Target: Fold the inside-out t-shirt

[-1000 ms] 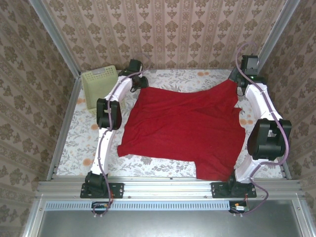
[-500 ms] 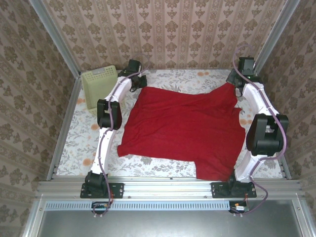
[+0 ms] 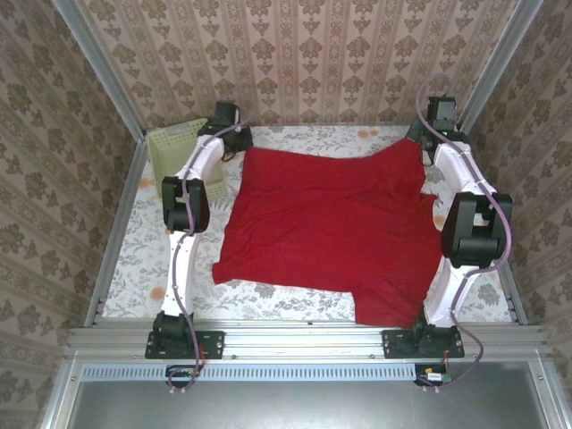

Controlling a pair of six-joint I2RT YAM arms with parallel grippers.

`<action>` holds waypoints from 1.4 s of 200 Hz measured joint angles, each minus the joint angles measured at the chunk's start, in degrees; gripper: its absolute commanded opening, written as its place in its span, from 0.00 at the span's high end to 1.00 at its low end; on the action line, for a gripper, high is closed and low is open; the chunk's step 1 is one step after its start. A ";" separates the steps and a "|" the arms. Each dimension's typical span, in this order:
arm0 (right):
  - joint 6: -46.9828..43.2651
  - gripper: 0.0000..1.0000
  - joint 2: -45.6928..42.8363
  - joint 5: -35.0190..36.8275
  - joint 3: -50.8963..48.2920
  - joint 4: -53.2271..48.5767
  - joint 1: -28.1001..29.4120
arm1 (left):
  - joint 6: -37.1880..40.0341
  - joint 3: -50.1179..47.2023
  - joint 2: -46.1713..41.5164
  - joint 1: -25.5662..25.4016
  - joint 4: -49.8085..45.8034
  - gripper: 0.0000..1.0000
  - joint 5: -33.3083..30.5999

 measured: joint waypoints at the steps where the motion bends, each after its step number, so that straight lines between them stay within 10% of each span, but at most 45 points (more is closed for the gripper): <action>1: -0.02 1.00 0.02 0.00 0.07 0.09 0.02 | -0.04 0.00 -0.09 0.04 0.07 1.00 0.00; 180: -5.62 1.00 9.60 -1.57 9.27 8.07 3.80 | -1.92 6.05 0.28 3.78 -2.08 1.00 4.26; 280: -8.07 1.00 23.41 0.39 33.66 4.28 4.72 | -1.97 -2.40 -3.08 6.40 -1.22 1.00 4.26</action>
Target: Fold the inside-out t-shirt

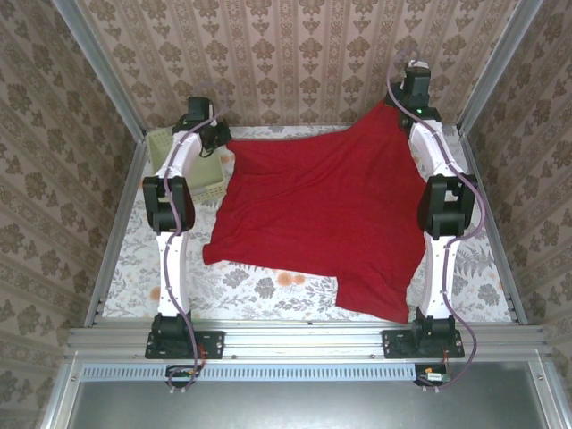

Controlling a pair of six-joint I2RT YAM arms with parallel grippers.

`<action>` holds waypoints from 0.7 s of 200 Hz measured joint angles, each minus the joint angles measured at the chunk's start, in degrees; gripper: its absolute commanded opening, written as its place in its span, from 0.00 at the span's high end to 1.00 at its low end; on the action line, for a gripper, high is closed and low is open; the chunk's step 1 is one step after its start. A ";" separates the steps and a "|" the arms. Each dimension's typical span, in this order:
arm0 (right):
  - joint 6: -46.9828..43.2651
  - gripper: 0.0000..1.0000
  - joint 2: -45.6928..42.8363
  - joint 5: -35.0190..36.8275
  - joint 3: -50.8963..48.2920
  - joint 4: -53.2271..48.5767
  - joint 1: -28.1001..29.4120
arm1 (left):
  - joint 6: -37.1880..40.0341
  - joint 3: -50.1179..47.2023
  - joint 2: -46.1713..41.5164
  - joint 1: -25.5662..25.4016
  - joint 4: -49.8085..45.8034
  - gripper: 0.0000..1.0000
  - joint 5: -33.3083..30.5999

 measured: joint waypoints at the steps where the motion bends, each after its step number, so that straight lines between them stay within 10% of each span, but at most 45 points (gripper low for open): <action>1: -0.02 1.00 0.20 0.09 0.17 -0.09 0.00 | 0.00 0.11 0.00 0.04 -0.02 1.00 -0.02; 94: -1.09 1.00 1.97 0.44 1.38 -4.35 -0.44 | 0.00 8.20 0.09 0.48 -1.40 1.00 1.09; 140: -1.25 1.00 -6.69 -2.16 -14.08 -1.77 0.68 | 0.02 1.62 -0.90 0.48 -0.37 1.00 1.77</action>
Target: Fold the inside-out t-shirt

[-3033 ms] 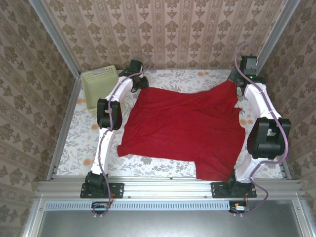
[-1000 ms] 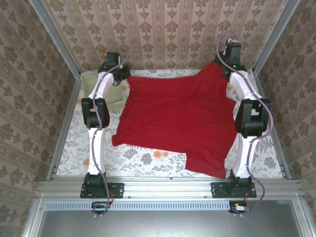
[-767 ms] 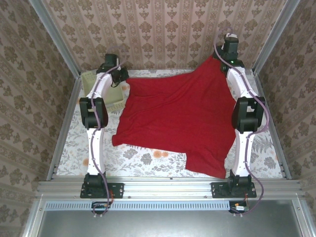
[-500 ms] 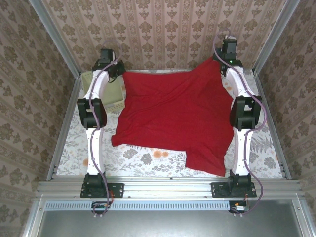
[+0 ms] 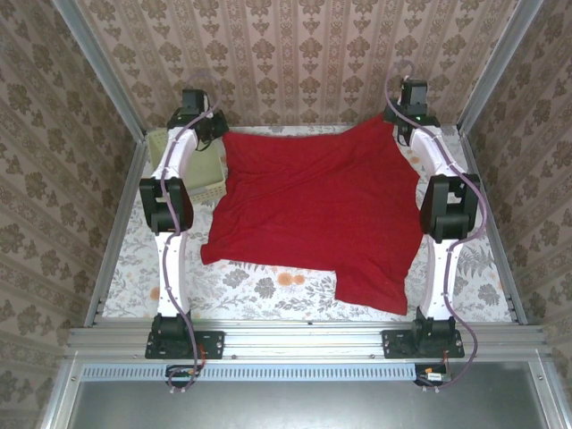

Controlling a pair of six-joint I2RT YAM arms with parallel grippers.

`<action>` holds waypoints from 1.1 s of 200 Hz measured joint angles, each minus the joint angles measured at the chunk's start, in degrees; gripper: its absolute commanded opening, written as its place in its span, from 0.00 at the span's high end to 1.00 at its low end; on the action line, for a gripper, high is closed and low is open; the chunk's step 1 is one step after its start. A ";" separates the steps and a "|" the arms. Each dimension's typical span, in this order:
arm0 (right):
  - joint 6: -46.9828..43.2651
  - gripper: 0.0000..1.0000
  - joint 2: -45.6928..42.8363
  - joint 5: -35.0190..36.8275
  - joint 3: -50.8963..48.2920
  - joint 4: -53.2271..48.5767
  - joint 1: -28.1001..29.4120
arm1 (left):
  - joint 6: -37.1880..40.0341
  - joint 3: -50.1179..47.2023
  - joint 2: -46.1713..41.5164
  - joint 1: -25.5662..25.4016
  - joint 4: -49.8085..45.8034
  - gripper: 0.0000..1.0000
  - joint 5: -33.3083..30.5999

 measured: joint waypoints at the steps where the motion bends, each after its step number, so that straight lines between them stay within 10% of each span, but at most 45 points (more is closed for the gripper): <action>1: 0.00 1.00 -0.24 0.00 -0.31 0.04 0.02 | 0.00 -0.39 -0.11 0.00 0.09 1.00 0.04; 81: 2.38 1.00 -23.98 -0.94 -33.51 11.82 0.72 | 0.00 -22.34 -12.00 0.33 7.98 1.00 2.97; 220: 18.56 1.00 -43.08 3.39 -63.49 11.43 -0.07 | -2.62 -53.51 -28.68 3.21 27.34 1.00 4.02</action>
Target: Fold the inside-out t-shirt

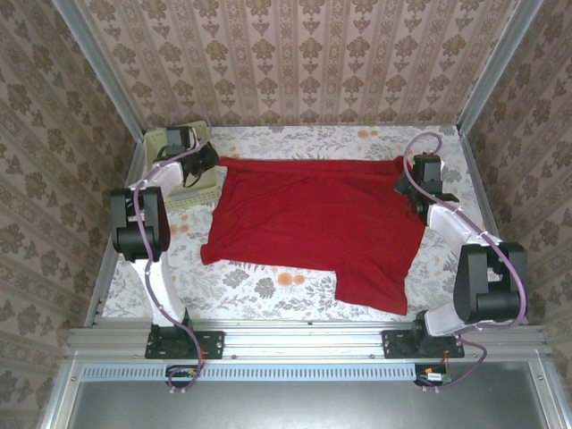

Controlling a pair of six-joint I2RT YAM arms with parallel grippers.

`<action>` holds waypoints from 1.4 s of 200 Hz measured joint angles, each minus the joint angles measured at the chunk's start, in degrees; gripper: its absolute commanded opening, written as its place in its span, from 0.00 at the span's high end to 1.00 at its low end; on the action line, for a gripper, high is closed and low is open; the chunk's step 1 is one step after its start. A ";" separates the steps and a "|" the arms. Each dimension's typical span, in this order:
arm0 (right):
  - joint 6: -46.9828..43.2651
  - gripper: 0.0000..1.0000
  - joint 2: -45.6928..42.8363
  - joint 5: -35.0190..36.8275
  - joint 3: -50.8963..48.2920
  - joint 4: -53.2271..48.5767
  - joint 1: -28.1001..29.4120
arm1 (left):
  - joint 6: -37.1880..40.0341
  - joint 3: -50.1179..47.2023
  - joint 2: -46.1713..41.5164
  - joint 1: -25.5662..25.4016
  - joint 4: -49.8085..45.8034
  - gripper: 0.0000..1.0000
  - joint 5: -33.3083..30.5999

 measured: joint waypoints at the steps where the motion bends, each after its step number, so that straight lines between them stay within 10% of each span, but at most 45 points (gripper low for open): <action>1: 0.07 1.00 -0.07 0.00 -0.13 -0.02 0.00 | 0.00 -0.13 -0.07 0.00 0.04 1.00 0.00; 153: 10.34 1.00 -2.38 -1.84 -8.11 -1.36 -1.03 | -0.20 -9.77 -7.52 -3.08 -0.09 1.00 -4.22; 183: 10.49 1.00 -2.78 -1.81 -8.63 -1.68 -1.05 | -0.20 -9.77 -8.59 -3.02 -1.51 0.88 -6.99; 230: 11.34 0.49 -4.94 -1.79 -8.92 -4.39 -1.05 | -0.50 -10.14 -10.40 -3.43 -3.43 0.63 -9.53; 280: 9.77 0.41 -8.74 0.20 -6.62 -9.66 -0.52 | -0.17 -7.19 -12.17 -7.34 -10.21 0.59 -13.88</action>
